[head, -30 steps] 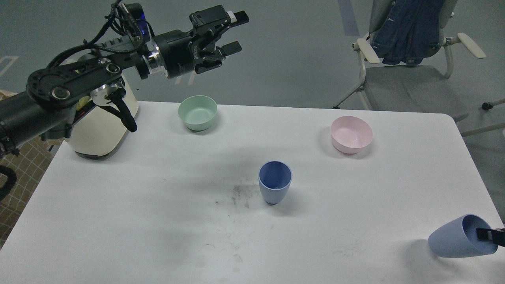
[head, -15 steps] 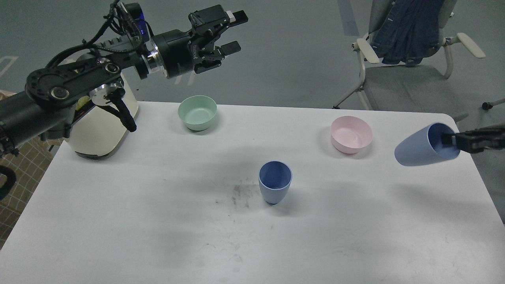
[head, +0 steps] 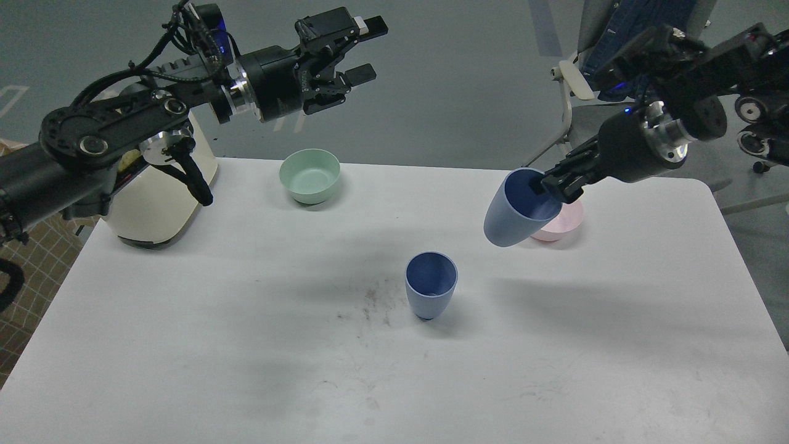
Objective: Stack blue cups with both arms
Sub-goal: 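Lift the blue cup and move it above the centered cup, then drop the cup into the centered cup and raise the right gripper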
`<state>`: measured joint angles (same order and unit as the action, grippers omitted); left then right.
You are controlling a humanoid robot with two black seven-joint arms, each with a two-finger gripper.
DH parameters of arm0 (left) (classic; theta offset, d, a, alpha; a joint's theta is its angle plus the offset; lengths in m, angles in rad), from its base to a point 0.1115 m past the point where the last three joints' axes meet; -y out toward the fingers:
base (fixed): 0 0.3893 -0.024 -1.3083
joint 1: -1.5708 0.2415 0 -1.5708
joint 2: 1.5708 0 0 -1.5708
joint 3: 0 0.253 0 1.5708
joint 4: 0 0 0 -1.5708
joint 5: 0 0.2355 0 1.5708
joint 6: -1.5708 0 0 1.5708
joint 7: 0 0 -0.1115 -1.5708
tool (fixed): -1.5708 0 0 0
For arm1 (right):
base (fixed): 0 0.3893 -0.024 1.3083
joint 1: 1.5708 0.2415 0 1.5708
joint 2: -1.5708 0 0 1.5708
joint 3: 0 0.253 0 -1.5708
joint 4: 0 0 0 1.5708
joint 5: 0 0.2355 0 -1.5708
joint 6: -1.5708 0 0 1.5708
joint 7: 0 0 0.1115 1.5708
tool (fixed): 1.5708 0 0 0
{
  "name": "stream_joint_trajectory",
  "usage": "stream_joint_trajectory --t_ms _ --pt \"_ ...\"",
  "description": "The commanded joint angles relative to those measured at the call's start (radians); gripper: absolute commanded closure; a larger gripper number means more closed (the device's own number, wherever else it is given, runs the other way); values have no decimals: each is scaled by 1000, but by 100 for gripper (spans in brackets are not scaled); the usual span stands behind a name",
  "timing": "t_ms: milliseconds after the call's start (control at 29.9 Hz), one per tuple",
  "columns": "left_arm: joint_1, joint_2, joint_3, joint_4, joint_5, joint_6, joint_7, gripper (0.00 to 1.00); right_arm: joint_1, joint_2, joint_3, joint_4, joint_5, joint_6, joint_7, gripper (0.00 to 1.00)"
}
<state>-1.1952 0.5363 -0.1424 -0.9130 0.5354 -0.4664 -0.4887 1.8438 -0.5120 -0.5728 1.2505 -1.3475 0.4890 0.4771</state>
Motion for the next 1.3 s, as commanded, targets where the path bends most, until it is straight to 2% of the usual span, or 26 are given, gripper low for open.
stream_joint_trajectory --t_ms 0,134,334,1269 --pt "-3 1 0 -1 0 -1 0 9 9 89 -2 -31 18 0 0 100" --pt "-4 2 0 -1 0 -1 0 9 11 193 -4 -68 65 0 0 100" --pt "-6 5 0 0 0 -1 0 9 9 270 -30 -98 70 0 0 100" --pt "-9 8 -2 2 0 0 0 9 14 300 -88 -85 117 0 6 100"
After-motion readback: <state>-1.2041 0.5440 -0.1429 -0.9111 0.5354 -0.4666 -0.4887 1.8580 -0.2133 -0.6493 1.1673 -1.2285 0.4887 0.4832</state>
